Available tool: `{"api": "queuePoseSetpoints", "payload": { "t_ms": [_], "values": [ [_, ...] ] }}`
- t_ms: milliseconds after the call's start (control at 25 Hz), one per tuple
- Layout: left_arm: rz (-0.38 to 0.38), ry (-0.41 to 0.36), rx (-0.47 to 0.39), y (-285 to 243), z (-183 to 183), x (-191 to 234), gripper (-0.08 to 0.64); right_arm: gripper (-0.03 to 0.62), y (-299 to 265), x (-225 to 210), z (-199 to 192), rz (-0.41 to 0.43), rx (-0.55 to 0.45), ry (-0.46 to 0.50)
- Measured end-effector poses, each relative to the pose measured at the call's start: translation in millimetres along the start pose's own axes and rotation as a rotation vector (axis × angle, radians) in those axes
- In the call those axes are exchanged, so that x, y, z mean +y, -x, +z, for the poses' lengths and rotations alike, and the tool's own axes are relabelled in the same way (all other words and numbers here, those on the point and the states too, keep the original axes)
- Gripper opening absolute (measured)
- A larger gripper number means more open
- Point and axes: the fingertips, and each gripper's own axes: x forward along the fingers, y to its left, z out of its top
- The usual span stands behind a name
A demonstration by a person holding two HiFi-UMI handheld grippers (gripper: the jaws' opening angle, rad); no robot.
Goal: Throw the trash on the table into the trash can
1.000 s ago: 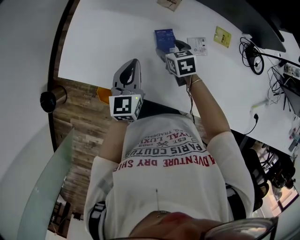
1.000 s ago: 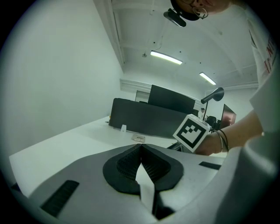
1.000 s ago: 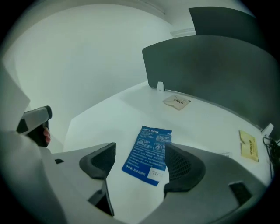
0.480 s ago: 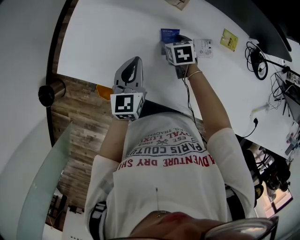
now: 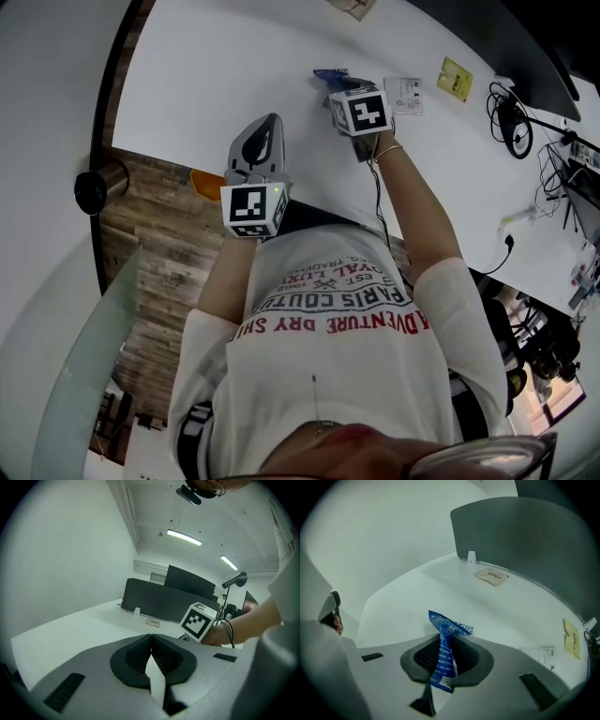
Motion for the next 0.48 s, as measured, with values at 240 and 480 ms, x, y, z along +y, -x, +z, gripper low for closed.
{"api": "queuePoseSetpoints", "payload": {
  "t_ms": [240,480],
  "values": [
    [0.0,-0.005,-0.01,8.0,3.7,-2.8,0.023,0.034,25.7,-3.1,-0.5,-0.019,-0.044,-0.03],
    [-0.001,0.002,-0.05,18.4,21.5,-15.7,0.023,0.034,61.8,10.1,4.8,0.009,-0.125,-0.012]
  ]
}}
